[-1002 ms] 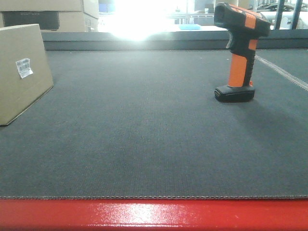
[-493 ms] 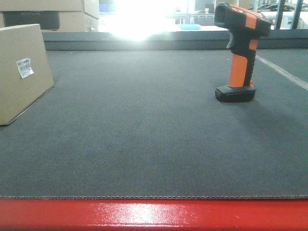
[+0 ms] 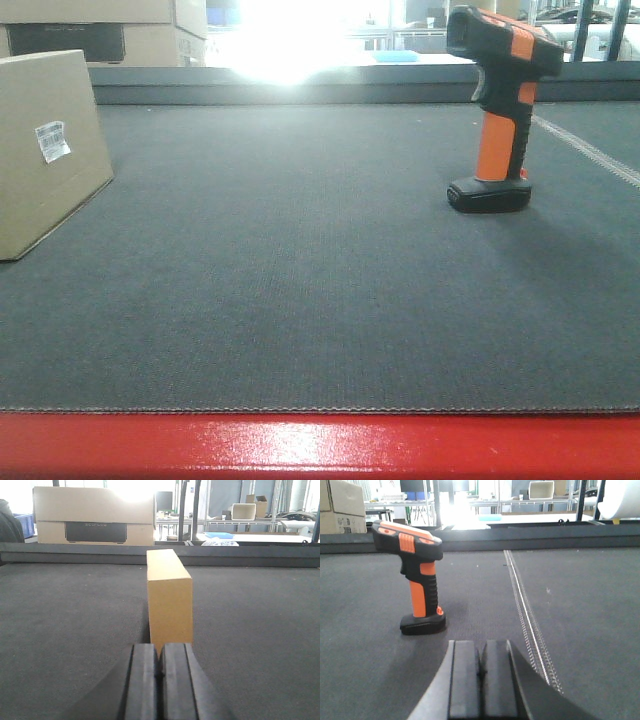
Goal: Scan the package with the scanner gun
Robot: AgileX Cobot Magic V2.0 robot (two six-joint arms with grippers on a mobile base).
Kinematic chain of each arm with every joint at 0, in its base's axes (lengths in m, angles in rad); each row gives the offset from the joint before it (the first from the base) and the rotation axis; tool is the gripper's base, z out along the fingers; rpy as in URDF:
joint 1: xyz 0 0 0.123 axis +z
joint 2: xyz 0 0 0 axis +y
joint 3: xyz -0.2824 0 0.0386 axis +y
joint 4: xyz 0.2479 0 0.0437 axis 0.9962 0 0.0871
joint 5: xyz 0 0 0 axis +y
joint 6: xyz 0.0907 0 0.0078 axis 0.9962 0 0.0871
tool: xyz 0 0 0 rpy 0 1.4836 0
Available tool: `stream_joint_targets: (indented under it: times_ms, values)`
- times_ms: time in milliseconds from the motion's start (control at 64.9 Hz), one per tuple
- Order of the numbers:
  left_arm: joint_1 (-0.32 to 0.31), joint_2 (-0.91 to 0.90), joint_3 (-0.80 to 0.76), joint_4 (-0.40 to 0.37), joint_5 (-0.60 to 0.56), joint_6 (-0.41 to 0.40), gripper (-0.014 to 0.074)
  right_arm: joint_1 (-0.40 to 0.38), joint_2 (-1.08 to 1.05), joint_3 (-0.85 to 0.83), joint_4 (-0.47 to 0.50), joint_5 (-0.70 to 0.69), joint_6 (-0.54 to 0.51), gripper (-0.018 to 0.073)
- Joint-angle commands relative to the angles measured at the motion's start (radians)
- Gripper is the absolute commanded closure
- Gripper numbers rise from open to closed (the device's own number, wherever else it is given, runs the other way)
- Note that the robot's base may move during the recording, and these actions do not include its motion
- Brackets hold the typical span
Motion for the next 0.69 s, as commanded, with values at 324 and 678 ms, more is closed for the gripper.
stream_joint_targets:
  times_ms: [324, 678]
  values:
    - [0.002, -0.005, -0.003, 0.0, -0.017, -0.001, 0.0707, -0.006, -0.004, 0.0, -0.01, -0.035, 0.002, 0.0713]
    - [0.002, -0.005, -0.003, 0.0, -0.017, -0.001, 0.0707, -0.006, -0.004, 0.0, -0.01, -0.035, 0.002, 0.0713]
